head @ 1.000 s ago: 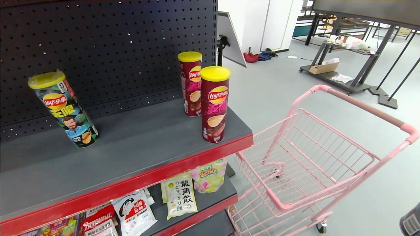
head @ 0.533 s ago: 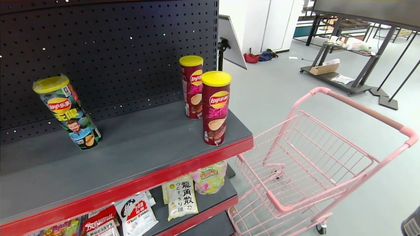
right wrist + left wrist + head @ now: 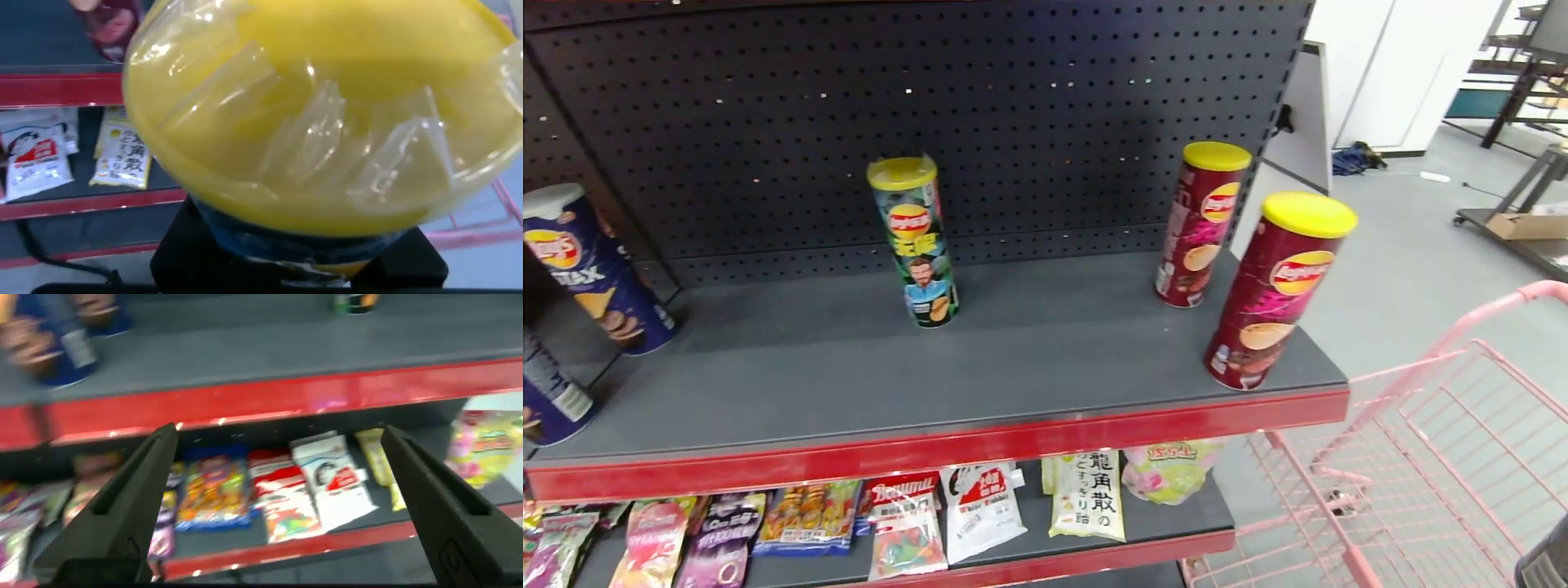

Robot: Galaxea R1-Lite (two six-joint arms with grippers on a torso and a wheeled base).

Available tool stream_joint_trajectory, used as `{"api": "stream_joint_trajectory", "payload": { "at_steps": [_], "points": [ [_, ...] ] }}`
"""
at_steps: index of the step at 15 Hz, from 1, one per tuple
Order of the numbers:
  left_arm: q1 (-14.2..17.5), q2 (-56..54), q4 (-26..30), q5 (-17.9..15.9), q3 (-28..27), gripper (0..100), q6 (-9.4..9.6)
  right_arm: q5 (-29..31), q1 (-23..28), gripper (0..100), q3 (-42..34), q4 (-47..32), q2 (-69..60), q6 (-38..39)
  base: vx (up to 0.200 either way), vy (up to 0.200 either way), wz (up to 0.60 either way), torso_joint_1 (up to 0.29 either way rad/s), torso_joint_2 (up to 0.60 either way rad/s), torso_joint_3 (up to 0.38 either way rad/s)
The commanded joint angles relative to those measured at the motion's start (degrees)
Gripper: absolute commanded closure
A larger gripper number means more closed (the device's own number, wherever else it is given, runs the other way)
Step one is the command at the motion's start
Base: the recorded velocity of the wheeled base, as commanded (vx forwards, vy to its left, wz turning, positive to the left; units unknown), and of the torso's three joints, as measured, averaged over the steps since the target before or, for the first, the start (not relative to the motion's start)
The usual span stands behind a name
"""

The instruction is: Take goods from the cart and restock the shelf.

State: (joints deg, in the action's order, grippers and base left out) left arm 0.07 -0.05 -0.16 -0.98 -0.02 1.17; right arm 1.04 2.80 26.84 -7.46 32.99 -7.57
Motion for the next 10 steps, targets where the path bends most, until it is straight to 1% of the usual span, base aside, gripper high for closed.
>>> {"api": "stream_joint_trajectory", "payload": {
  "at_steps": [1, 4, 7, 10],
  "points": [
    [0.01, 0.05, -0.02, 0.01, 0.02, 0, -0.03, 0.02, 0.01, 100, -1.0, 0.17, -1.08, 0.01, 0.0, 0.0, 0.0, 0.0, 0.0, 0.0],
    [0.01, 0.05, -0.02, 0.01, -0.06, 0, -0.12, -0.25, -0.08, 100, -3.46, 0.25, -5.92, 0.45, 0.0, 0.0, 0.0, 0.0, 0.0, 0.0],
    [0.1, 0.05, -0.02, 0.01, -0.06, 0, 0.15, -2.27, -0.52, 100, -6.1, -0.27, -11.89, 0.28, 0.0, 0.0, 0.0, 0.0, 0.0, 0.0],
    [0.01, 0.05, -0.02, 0.01, 0.02, 0, 0.15, -3.41, -2.01, 100, -9.0, -0.36, -17.08, 0.1, 0.0, 0.2, 0.0, 0.001, 0.0, 0.001]
  ]
}}
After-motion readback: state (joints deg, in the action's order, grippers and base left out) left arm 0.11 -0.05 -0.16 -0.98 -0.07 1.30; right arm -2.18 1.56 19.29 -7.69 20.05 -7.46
